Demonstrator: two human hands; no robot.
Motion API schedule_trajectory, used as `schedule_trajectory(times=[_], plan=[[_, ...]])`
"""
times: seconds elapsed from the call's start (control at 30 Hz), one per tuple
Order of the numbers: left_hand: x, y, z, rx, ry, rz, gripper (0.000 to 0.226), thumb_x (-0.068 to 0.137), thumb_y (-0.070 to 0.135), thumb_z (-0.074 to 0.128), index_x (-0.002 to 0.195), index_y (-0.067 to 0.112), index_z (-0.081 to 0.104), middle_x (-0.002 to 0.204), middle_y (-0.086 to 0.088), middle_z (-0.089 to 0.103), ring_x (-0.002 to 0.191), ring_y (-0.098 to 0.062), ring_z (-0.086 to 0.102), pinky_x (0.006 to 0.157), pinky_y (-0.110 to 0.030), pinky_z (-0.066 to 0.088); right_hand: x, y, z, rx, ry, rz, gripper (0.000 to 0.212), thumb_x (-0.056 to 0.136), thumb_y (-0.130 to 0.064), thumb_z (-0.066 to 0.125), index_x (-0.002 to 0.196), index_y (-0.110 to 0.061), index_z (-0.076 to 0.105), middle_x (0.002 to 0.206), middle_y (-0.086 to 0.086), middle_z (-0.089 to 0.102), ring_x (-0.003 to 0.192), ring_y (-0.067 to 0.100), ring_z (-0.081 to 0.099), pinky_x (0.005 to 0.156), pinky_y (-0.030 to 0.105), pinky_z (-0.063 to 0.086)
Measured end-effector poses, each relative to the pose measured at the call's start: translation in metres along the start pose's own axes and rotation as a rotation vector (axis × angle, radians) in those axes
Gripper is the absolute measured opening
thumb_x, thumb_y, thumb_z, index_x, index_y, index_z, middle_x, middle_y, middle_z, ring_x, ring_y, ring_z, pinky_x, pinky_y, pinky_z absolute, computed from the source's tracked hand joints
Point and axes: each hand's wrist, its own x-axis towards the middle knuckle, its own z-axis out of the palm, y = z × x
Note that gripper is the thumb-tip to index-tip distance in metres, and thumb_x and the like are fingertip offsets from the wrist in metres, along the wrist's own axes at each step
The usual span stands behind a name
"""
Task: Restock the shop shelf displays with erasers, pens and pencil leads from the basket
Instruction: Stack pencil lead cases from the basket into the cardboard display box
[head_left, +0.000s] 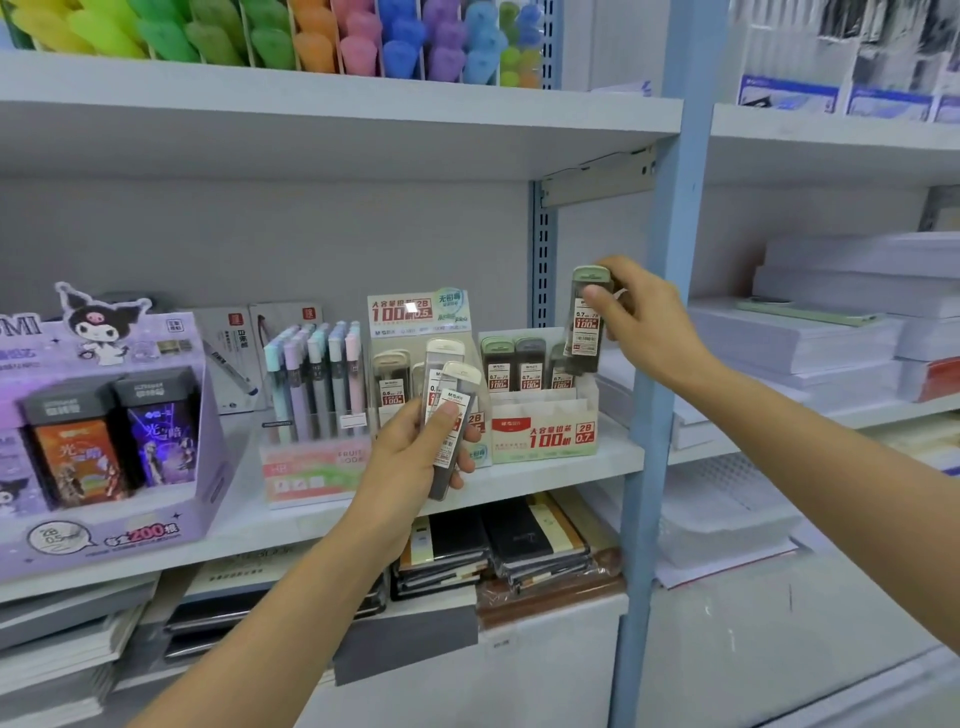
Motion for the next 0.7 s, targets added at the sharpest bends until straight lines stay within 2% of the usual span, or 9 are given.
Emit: schedule_trajectory(times=[0.13,0.27,0.33,0.4,0.53,0.63,0.7], plan=[[-0.001,0.001,0.004,0.003,-0.006,-0.006,0.019,0.101,0.028,0.050,0.109,0.016,0.063,0.082,0.000,0.071,0.063,-0.014,0.061,0.053,-0.026,0.051,0.004,-0.005,0.001,0.004,0.006,0.016,0.018,0.100,-0.024,0.050,0.112,-0.013,0.057,0.086,0.002,0.063,0.068,0.015,0.061,0.067,0.040,0.055],[-0.001,0.004,0.007,-0.010,-0.007,-0.006,0.019,0.100,0.028,0.051,0.111,0.018,0.063,0.083,0.001,0.072,0.063,-0.012,0.061,0.052,-0.024,0.051,0.010,-0.009,0.011,-0.048,-0.074,0.041,0.021,0.100,-0.023,0.050,0.117,-0.013,0.056,0.093,0.003,0.064,0.078,0.021,0.063,0.075,0.044,0.056],[-0.002,0.005,0.007,-0.020,-0.014,-0.001,0.020,0.100,0.028,0.051,0.112,0.019,0.063,0.083,0.000,0.072,0.063,-0.012,0.061,0.052,-0.023,0.051,0.007,-0.006,0.019,-0.087,-0.108,0.049,0.021,0.100,-0.022,0.050,0.116,-0.011,0.057,0.091,0.004,0.065,0.076,0.021,0.064,0.076,0.045,0.056],[-0.003,0.004,0.006,-0.026,-0.023,0.003,0.021,0.100,0.028,0.051,0.113,0.017,0.062,0.083,-0.001,0.071,0.063,-0.012,0.060,0.052,-0.023,0.051,-0.001,0.001,0.026,-0.096,-0.117,0.081,0.020,0.100,-0.022,0.050,0.114,-0.011,0.057,0.089,0.004,0.066,0.072,0.017,0.064,0.074,0.041,0.055],[-0.004,0.002,0.005,-0.043,-0.034,-0.004,0.020,0.100,0.027,0.050,0.114,0.018,0.062,0.081,-0.001,0.070,0.062,-0.012,0.060,0.052,-0.023,0.051,-0.011,0.012,0.036,-0.126,-0.121,0.104,0.021,0.098,-0.021,0.054,0.116,-0.012,0.058,0.097,0.003,0.066,0.082,0.018,0.061,0.073,0.029,0.048],[-0.004,0.001,0.005,-0.049,-0.030,-0.014,0.020,0.100,0.027,0.051,0.114,0.018,0.062,0.081,0.000,0.070,0.062,-0.011,0.060,0.052,-0.022,0.051,-0.006,0.013,0.040,-0.110,-0.105,0.122,0.022,0.095,-0.017,0.058,0.117,-0.014,0.054,0.094,-0.008,0.056,0.075,0.002,0.053,0.063,0.014,0.040],[-0.004,0.001,0.004,-0.052,-0.030,-0.017,0.020,0.099,0.028,0.051,0.114,0.019,0.062,0.080,0.000,0.071,0.062,-0.011,0.060,0.052,-0.023,0.051,-0.004,0.014,0.043,-0.150,-0.129,0.139,0.020,0.092,-0.015,0.062,0.112,-0.013,0.057,0.092,-0.009,0.053,0.076,-0.001,0.051,0.067,0.016,0.043]])
